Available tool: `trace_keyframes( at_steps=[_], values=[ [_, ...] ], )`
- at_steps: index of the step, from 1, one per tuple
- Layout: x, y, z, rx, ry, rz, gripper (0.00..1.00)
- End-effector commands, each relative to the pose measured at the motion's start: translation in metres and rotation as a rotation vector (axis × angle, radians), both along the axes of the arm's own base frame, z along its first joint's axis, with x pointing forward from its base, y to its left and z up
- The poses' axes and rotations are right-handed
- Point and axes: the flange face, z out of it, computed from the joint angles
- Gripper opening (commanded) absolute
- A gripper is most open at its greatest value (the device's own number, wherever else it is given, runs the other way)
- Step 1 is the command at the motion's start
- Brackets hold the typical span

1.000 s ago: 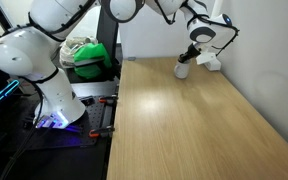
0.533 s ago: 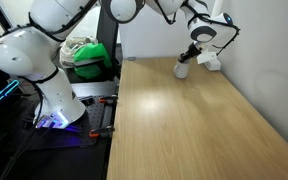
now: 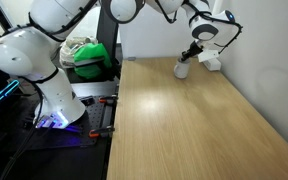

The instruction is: Remove the pen from the mug cup

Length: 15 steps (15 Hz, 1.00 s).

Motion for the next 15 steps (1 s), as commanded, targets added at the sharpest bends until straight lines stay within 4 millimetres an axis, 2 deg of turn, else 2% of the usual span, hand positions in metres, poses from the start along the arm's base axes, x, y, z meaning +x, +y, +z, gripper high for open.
trace_keyframes(
  at_steps=[1, 4, 10, 15],
  values=[
    [0.0029, 0.0003, 0.0077, 0.008, 0.025, -0.009, 0.40],
    [0.0028, 0.0011, 0.0076, 0.007, 0.023, -0.007, 0.42],
    [0.0012, 0.0052, 0.0066, 0.013, 0.026, -0.002, 0.26],
    [-0.0003, 0.0093, 0.0053, 0.014, 0.032, 0.005, 0.29]
  ],
)
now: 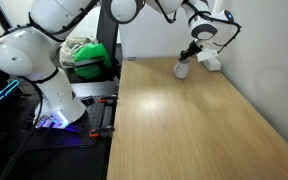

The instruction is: Remove the pen from the mug cup

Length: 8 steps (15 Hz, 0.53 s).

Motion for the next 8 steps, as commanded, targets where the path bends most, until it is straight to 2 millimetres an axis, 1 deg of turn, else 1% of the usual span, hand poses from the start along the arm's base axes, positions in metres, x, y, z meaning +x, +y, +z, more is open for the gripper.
trace_keyframes(
  at_steps=[1, 8],
  values=[
    [0.0016, 0.0025, 0.0044, 0.004, 0.030, -0.001, 0.29],
    [0.0002, 0.0031, -0.0012, 0.007, 0.045, 0.002, 0.28]
  ],
)
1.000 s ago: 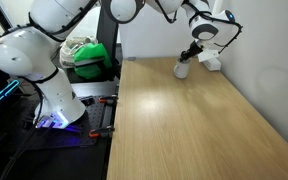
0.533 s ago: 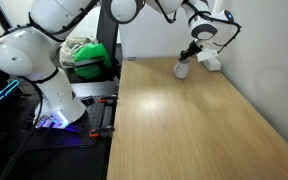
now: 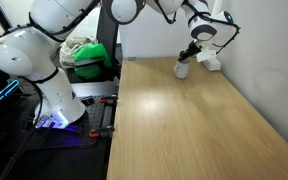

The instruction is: Remove the pen from the mug cup

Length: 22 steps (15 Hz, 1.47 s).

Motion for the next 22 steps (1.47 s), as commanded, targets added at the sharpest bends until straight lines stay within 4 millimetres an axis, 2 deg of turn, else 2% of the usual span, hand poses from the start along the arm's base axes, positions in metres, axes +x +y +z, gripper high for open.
trace_keyframes(
  at_steps=[1, 7, 10, 11, 12, 14, 15, 22],
  values=[
    [0.002, 0.002, 0.001, 0.005, 0.033, -0.004, 0.28],
    [0.001, 0.003, -0.005, 0.006, 0.044, -0.001, 0.29],
    [0.002, 0.004, -0.006, 0.007, 0.047, 0.001, 0.19],
    [0.002, 0.005, -0.006, 0.007, 0.047, 0.002, 0.08],
    [0.002, 0.005, -0.007, 0.007, 0.049, 0.003, 0.04],
    [0.002, 0.006, -0.007, 0.008, 0.049, 0.003, 0.00],
    [0.002, 0.006, -0.006, 0.008, 0.047, 0.001, 0.03],
    [0.007, 0.001, 0.008, 0.028, 0.028, -0.030, 0.03]
  ],
)
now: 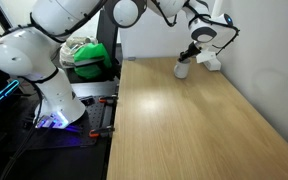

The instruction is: Remove the pen from the mug cup

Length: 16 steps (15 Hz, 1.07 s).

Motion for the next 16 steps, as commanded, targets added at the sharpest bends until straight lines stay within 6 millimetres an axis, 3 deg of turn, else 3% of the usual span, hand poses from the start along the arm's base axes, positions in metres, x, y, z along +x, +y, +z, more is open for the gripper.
trace_keyframes(
  at_steps=[1, 6, 16],
  values=[
    [0.006, -0.003, 0.019, 0.017, 0.010, -0.038, 0.03],
    [0.006, -0.007, 0.038, 0.042, 0.005, -0.069, 0.03],
    [-0.006, -0.008, 0.101, 0.079, -0.036, -0.174, 0.03]
  ],
)
